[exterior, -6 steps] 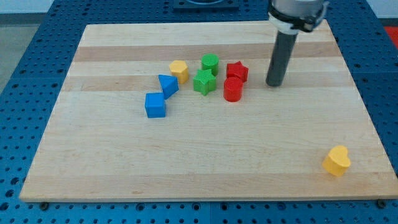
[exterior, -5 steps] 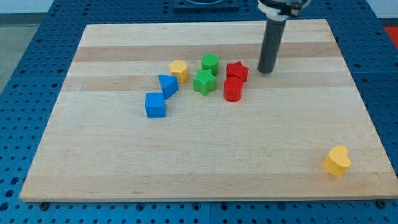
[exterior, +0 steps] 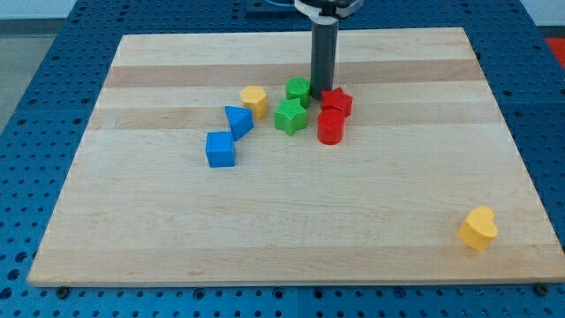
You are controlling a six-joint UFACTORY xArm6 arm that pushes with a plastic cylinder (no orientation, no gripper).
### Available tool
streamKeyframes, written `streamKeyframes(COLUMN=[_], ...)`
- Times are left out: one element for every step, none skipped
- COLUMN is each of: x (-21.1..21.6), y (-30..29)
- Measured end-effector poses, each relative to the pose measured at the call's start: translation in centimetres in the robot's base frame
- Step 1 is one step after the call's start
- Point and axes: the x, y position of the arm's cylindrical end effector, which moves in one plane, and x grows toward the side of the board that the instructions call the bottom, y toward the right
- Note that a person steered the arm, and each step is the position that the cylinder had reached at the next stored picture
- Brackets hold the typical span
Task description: Move the red blocks diagonal to the heart
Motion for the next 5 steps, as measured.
streamKeyframes(x=[1.0,2.2,3.8,5.3,6.0], y=[0.0,0.2,0.3,0.9,1.9])
